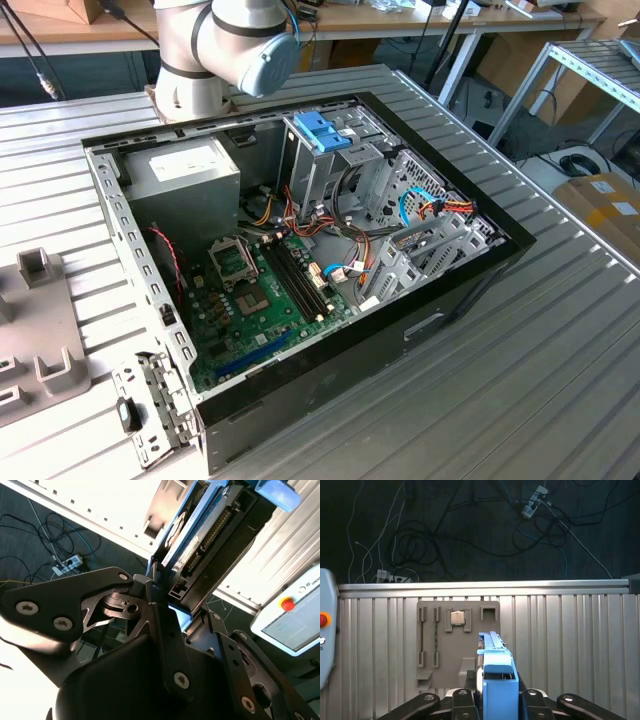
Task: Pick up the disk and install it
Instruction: 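Pick up the disk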
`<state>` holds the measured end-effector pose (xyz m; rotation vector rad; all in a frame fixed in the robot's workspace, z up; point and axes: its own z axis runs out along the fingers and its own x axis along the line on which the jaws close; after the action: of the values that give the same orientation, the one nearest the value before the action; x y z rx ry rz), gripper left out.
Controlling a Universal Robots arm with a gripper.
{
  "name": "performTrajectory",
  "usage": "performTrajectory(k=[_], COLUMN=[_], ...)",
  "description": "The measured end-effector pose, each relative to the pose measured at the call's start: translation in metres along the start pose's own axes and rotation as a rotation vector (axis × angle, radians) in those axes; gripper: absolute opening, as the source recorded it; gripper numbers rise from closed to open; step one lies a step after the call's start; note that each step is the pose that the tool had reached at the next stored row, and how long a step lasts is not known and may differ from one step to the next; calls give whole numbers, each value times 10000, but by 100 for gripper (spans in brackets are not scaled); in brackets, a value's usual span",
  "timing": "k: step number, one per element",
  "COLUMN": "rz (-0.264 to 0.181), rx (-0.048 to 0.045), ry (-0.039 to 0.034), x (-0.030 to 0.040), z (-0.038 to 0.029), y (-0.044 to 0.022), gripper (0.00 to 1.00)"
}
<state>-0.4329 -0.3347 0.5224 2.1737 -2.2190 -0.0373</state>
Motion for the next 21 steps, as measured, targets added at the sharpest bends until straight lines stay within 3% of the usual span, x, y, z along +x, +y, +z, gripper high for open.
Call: performTrajectory(k=[21], rz=[4], rx=[2], ry=[87], x=[-3], z=[-5], y=[-138], gripper=[37])
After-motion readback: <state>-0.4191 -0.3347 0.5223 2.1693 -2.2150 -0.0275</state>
